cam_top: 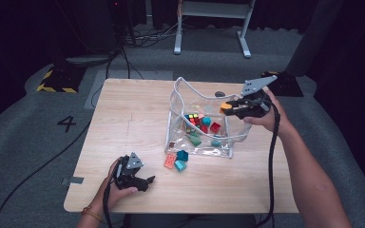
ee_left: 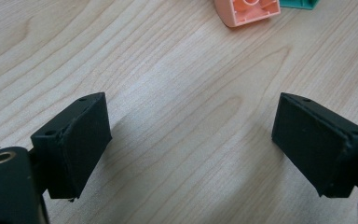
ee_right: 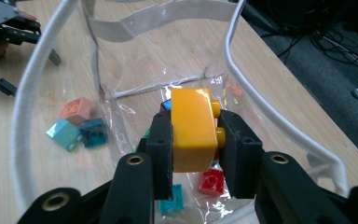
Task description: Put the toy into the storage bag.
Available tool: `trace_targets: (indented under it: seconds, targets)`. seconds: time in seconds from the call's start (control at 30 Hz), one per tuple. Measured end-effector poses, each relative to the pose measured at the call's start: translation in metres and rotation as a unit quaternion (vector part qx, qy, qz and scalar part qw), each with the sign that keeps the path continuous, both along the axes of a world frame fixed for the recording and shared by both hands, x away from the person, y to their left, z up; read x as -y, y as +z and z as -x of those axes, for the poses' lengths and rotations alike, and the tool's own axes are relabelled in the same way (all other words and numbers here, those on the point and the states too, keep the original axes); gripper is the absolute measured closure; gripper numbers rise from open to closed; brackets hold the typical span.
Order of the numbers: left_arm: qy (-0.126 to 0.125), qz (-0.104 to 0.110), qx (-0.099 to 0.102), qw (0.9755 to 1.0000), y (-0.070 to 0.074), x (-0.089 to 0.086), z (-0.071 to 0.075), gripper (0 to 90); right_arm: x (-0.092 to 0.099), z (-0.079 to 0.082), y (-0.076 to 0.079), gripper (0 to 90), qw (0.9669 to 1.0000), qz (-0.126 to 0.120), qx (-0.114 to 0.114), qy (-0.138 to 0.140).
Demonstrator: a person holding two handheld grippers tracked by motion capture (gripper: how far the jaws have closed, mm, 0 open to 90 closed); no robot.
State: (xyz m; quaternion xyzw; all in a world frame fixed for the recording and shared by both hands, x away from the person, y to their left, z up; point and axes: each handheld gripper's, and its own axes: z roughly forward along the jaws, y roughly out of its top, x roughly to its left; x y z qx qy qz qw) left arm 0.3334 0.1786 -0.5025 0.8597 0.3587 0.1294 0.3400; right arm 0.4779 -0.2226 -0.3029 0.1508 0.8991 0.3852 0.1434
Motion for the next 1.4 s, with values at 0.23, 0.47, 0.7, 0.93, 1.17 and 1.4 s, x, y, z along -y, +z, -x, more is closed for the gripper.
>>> trace_targets:
  seconds: [0.23, 0.47, 0.7, 0.93, 1.17, 1.4]
  targets:
    - [-0.001, 0.000, -0.001, 1.0000, 0.000, 0.000, 0.000, 11.7, -0.021, -0.020, -0.015, 67.7, 0.9986, 0.048, -0.021, 0.006]
    - [-0.001, 0.001, -0.001, 1.0000, 0.000, 0.000, 0.000, 11.7, -0.036, -0.033, -0.031, 67.7, 0.9928, 0.112, -0.042, 0.010]
    - [-0.002, 0.000, -0.001, 1.0000, 0.000, 0.000, 0.000, 11.7, -0.035, -0.042, -0.044, 67.7, 0.9836, 0.169, -0.063, -0.008]
    - [-0.001, -0.001, 0.000, 1.0000, 0.000, 0.000, 0.000, 11.6, -0.015, -0.044, -0.050, 67.6, 0.9729, 0.215, -0.081, -0.026]
    - [0.000, 0.000, 0.000, 1.0000, 0.000, 0.000, 0.000, 11.6, -0.008, -0.040, -0.051, 65.3, 0.9771, 0.199, -0.072, -0.020]
    - [0.000, 0.000, 0.000, 1.0000, 0.000, 0.000, 0.000, 11.6, -0.002, -0.033, -0.044, 56.3, 0.9883, 0.135, -0.062, -0.036]
